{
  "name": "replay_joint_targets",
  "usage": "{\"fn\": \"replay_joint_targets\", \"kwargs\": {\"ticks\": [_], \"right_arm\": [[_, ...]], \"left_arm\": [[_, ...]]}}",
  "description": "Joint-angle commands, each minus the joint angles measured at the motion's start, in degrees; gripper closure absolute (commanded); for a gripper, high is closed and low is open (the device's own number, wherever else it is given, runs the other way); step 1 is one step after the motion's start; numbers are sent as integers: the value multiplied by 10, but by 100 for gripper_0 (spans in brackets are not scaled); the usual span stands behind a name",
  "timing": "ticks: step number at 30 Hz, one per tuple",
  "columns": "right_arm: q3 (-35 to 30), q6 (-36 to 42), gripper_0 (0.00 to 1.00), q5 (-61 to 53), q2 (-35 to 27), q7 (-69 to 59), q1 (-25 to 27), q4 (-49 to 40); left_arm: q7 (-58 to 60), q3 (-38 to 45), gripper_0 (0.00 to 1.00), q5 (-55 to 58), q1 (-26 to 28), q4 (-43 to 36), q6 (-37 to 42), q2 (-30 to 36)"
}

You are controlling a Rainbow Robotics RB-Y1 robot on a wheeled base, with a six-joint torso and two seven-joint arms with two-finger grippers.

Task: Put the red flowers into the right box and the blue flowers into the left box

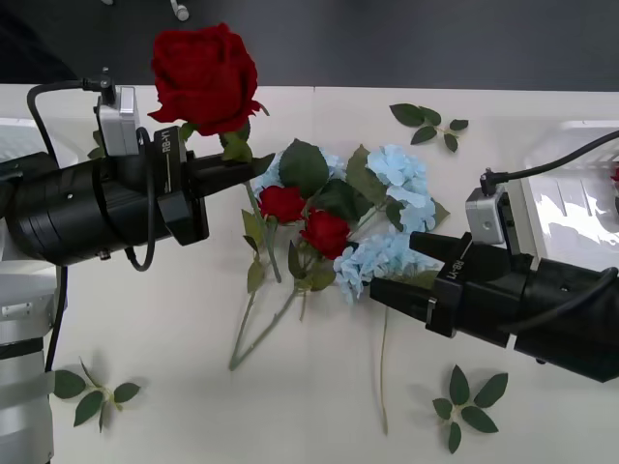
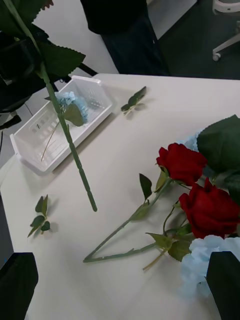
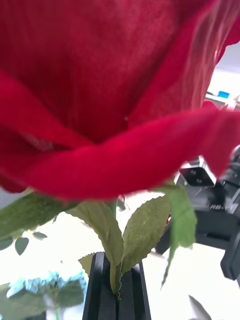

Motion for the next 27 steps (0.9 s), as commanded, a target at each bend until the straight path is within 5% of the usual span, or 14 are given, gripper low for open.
{"fn": "replay_joint_targets", "kwargs": {"ticks": [1,17,27], "right_arm": [[12,-3,0,1,38,27,-36,-9],[154,-21,0,7,110,36,-176,91],[172,-22,0,8,152,44,-213,115]], "left_arm": [[-24,1,100,8,-10,-17,3,-9],[-24,0,100,9,-10,-17,3,-13],[-24,0,100,9,-10,-17,3,-13]]}}
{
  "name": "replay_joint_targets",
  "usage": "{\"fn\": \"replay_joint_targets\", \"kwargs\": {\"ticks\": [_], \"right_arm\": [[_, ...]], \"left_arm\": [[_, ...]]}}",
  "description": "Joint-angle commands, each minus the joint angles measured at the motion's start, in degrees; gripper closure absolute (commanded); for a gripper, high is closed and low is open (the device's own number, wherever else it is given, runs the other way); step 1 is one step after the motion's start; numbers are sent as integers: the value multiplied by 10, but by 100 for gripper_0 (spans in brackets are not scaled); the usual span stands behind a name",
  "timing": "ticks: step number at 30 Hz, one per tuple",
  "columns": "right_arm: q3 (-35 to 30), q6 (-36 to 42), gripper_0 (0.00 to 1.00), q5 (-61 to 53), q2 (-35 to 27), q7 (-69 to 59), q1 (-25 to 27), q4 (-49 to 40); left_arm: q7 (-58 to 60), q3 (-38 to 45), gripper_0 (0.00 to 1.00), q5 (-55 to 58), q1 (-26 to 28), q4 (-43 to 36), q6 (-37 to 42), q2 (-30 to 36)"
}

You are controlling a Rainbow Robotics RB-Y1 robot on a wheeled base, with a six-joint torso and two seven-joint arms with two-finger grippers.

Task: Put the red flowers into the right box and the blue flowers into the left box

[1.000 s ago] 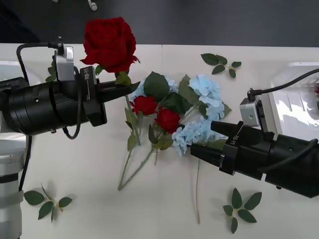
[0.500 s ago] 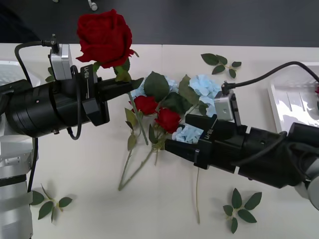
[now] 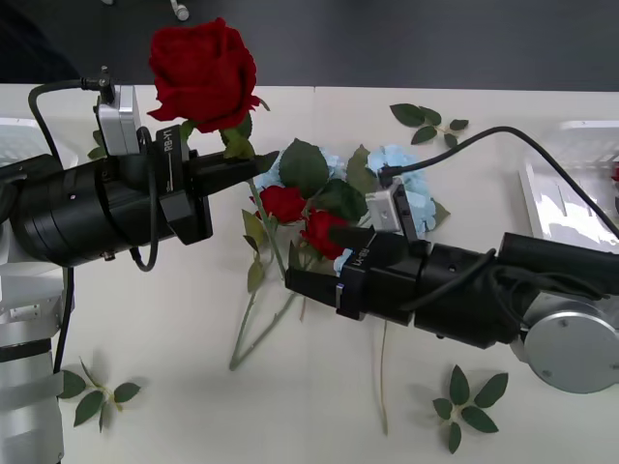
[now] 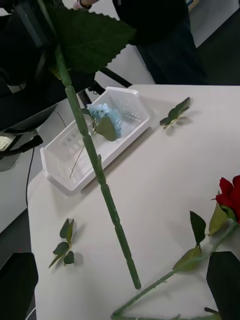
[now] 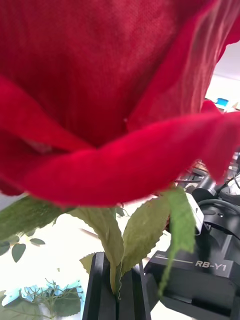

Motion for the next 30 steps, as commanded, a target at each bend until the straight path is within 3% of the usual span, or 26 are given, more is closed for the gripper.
{"fn": "replay_joint_targets", "kwargs": {"ticks": [1,25,26,28,29,30], "right_arm": [[-7,-3,0,7,18,35,-18,-7],[22,-14,2,8,63,49,-50,32],[21,-13,13,8,63,50,-51,32],[21,-14,49,8,65,53,-51,32],[21,-13,74,9,67,53,-52,32],[21,-14,82,9,68,54,-53,32]], "left_arm": [[-24,-2,100,9,-9,-17,1,0],[-24,-2,100,9,-9,-17,1,0],[-24,-2,100,9,-9,-17,1,0],[-24,-2,100,9,-9,-17,1,0],[-24,-2,100,9,-9,-17,1,0],[-24,-2,100,9,-9,-17,1,0]]}}
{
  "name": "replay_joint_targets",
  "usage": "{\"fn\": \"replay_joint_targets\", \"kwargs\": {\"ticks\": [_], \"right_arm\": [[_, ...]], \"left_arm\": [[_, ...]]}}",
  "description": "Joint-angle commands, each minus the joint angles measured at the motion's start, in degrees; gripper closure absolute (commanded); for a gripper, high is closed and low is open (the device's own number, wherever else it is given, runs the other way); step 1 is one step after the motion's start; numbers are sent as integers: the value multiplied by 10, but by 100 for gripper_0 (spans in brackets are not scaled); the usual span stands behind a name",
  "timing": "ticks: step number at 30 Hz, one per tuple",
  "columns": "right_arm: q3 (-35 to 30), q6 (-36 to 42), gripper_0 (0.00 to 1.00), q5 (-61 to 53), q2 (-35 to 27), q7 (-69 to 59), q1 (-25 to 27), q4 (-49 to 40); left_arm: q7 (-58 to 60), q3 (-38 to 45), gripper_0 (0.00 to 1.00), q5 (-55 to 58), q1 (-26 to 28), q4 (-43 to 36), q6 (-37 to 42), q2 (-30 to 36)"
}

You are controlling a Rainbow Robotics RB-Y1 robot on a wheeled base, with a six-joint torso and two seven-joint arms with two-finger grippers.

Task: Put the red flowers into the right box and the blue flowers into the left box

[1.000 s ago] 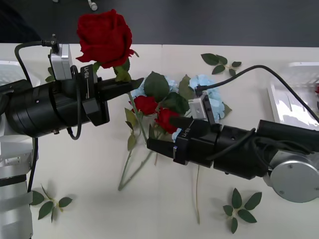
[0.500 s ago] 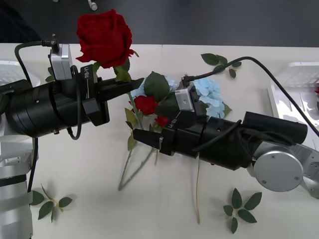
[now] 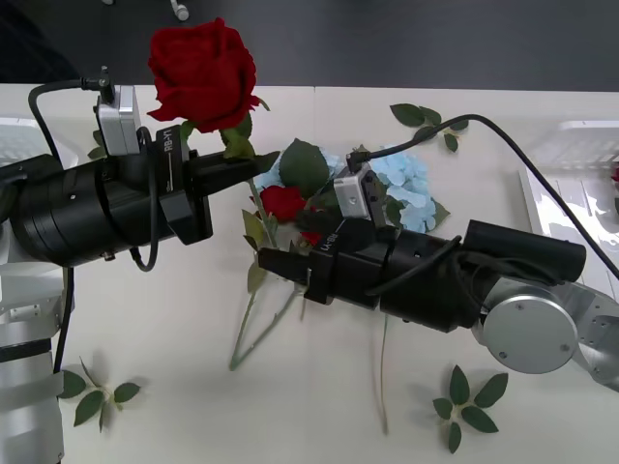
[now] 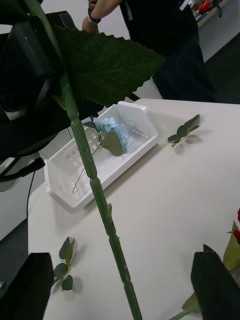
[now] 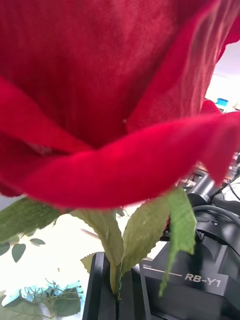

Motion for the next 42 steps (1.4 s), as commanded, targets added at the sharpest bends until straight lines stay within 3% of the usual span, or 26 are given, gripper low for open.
{"fn": "replay_joint_targets", "kwargs": {"ticks": [1,3,15,30,31,32,34,37,42], "right_arm": [[-1,-1,93,8,13,36,-11,-7],[0,-1,100,8,19,37,-14,-1],[0,-2,100,18,67,49,-33,54],[0,-2,100,5,70,47,-37,62],[0,-5,67,-1,71,46,-37,63],[0,-6,46,-12,70,47,-37,64],[1,-6,29,-22,70,49,-37,67],[2,-6,20,-22,67,49,-37,67],[3,-7,19,-22,61,51,-37,67]], "left_arm": [[-24,-2,100,9,-9,-17,1,0],[-24,-2,100,9,-9,-17,1,0],[-24,-2,100,9,-9,-17,1,0],[-24,-2,100,9,-9,-17,1,0],[-24,-2,100,9,-9,-17,1,0],[-24,-2,100,9,-9,-17,1,0],[-24,-2,100,9,-9,-17,1,0],[-24,-2,100,9,-9,-17,1,0],[-24,-2,100,9,-9,-17,1,0]]}}
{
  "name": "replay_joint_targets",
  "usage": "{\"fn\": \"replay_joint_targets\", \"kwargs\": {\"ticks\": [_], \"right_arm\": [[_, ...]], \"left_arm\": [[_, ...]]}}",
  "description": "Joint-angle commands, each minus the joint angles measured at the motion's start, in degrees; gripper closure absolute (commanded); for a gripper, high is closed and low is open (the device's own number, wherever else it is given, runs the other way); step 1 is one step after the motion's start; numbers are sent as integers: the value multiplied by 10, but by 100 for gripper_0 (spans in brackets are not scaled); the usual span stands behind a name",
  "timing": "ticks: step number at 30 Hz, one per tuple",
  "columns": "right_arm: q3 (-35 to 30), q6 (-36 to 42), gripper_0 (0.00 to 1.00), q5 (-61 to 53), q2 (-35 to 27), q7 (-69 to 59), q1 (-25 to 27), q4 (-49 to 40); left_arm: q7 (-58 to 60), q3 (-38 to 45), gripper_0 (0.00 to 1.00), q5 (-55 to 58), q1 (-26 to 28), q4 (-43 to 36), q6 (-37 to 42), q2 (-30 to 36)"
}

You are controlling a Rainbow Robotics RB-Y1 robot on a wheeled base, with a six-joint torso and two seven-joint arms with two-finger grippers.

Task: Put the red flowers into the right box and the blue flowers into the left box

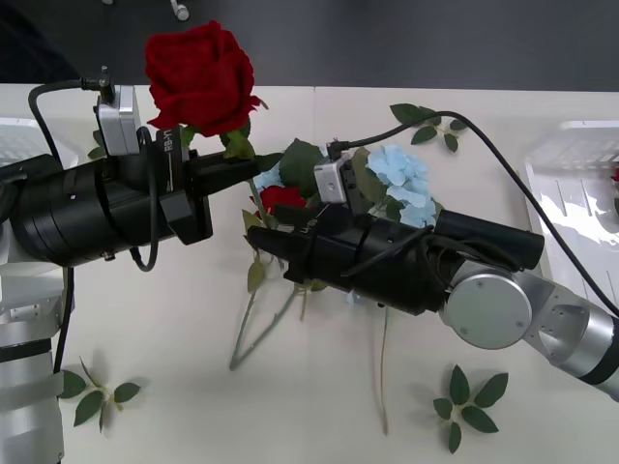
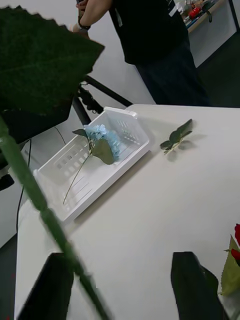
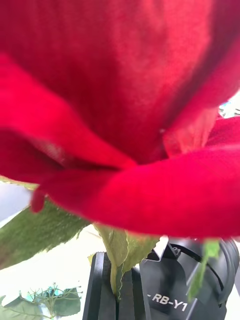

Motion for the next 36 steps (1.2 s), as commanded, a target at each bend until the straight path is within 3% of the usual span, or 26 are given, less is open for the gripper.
{"fn": "replay_joint_targets", "kwargs": {"ticks": [1,30,31,33,35,36], "right_arm": [[2,-6,19,0,-6,20,-12,-9],[18,-8,22,-11,32,22,-29,-8],[18,-9,31,-11,32,22,-29,-9],[18,-8,80,-8,30,22,-29,-9],[19,-9,100,-5,28,23,-29,-9],[18,-9,100,-5,27,24,-29,-8]], "left_arm": [[-24,-2,100,9,-9,-17,1,0],[-24,-2,100,9,-9,-17,1,0],[-24,-2,100,9,-9,-17,1,0],[-24,-2,100,9,-9,-17,1,0],[-24,-2,100,9,-9,-17,1,0],[-24,-2,100,9,-9,-17,1,0]]}}
